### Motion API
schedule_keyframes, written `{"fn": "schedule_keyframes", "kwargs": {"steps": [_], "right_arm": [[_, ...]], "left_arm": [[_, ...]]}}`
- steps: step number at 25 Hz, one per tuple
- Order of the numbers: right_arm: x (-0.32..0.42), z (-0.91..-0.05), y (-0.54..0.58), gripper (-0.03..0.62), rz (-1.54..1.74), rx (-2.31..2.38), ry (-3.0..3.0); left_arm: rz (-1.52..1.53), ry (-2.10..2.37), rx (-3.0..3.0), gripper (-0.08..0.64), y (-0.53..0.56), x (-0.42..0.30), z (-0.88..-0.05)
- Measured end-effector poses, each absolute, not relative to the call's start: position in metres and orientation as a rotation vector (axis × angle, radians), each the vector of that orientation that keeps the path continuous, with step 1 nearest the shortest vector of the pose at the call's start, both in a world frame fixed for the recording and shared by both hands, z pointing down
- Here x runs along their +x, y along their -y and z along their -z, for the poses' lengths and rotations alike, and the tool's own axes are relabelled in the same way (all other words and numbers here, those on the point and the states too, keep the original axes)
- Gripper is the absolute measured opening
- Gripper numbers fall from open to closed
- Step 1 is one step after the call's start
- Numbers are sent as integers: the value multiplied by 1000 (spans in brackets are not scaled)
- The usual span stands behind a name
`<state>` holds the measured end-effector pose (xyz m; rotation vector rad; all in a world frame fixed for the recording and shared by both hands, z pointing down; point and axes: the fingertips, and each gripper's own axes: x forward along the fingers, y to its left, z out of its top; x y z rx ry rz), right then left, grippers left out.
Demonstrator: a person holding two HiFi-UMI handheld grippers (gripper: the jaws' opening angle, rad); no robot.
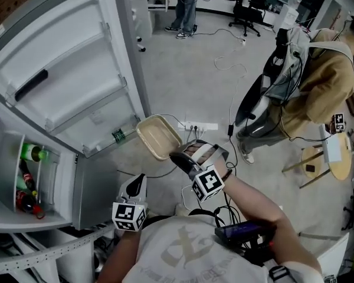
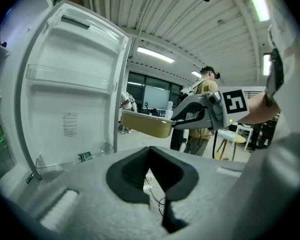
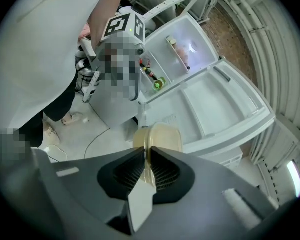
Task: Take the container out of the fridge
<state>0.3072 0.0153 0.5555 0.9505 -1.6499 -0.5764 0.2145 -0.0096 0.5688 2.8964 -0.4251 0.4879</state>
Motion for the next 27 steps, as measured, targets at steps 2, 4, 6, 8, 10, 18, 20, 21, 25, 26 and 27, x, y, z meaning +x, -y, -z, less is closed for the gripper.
{"fn": "schedule_keyframes", "kwargs": {"steps": [2, 4, 6, 8, 10, 18, 20, 21, 25, 26, 27], "right_arm": [[318, -558, -30, 46, 540, 975, 1636], [327, -559, -42, 46, 525, 1005, 1618], [337, -562, -54, 46, 509, 1030, 1604], [346, -563, -65, 46, 490, 1049, 1587], [353, -563, -74, 46, 475, 1064, 1571], [368, -557, -101, 46, 452, 1108, 1533], [368, -555, -103, 46, 451, 1115, 1533], [368, -554, -104, 46, 453, 1117, 1533], [368, -555, -106, 46, 460, 1116, 1538], [368, -555, -106, 46, 462, 1115, 1540], [368, -555, -106, 46, 464, 1113, 1543]], "left_arm": [[-487, 392, 2907, 2, 2, 224, -569], [-487, 361, 2915, 2, -6, 232, -570], [-489, 331, 2920, 2, -14, 240, -572], [-492, 300, 2926, 2, -22, 248, -573], [-495, 274, 2931, 2, -29, 254, -574], [-483, 182, 2959, 2, -53, 275, -567], [-484, 176, 2966, 2, -56, 276, -566], [-485, 177, 2968, 2, -57, 276, -565], [-489, 188, 2966, 2, -60, 277, -566], [-491, 190, 2964, 2, -60, 277, -566], [-492, 192, 2963, 2, -61, 277, -566]]}}
